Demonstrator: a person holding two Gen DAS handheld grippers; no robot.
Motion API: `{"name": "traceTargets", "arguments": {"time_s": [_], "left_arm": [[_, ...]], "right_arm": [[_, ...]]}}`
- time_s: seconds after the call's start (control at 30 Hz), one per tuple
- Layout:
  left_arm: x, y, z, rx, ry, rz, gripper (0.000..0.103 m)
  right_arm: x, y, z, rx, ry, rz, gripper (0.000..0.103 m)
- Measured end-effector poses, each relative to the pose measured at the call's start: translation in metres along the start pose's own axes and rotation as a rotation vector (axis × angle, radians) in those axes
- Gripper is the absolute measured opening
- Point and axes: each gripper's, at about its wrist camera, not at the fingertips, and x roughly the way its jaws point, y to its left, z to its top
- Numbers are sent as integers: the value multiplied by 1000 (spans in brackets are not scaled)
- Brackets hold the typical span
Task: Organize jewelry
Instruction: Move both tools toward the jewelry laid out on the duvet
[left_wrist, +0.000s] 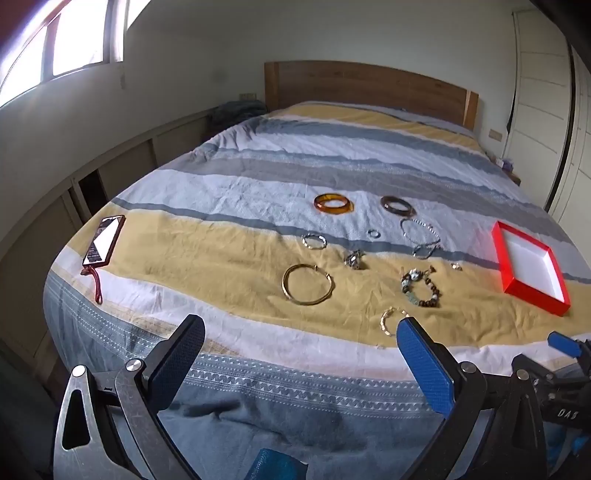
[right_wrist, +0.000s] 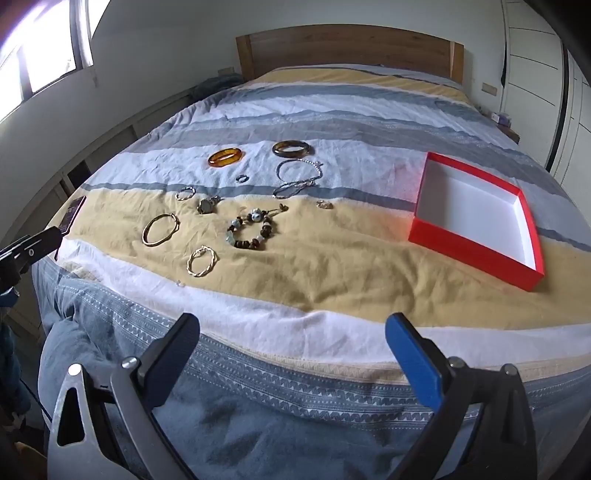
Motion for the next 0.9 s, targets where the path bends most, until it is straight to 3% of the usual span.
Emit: {"name": "traceTargets", "arguments": {"time_s": [0.17,0.37,0.57,0.8,0.9], "left_arm": [[13,7,-1,-4,56,11,102],[17,24,-4,-62,51,25,102],[35,36,-5,-82,96,32,102],[61,47,0,-86,143,38,102],[78,50,7,-82,160,28,98]], "right_arm": [[2,3,1,0,26,-4,102],[6,4,5,1,36,-14,100],[16,7,12,14,66,-11,99],[39,28,20,-30,118,56,97],[56,43,24,-55,154,100,82]]}}
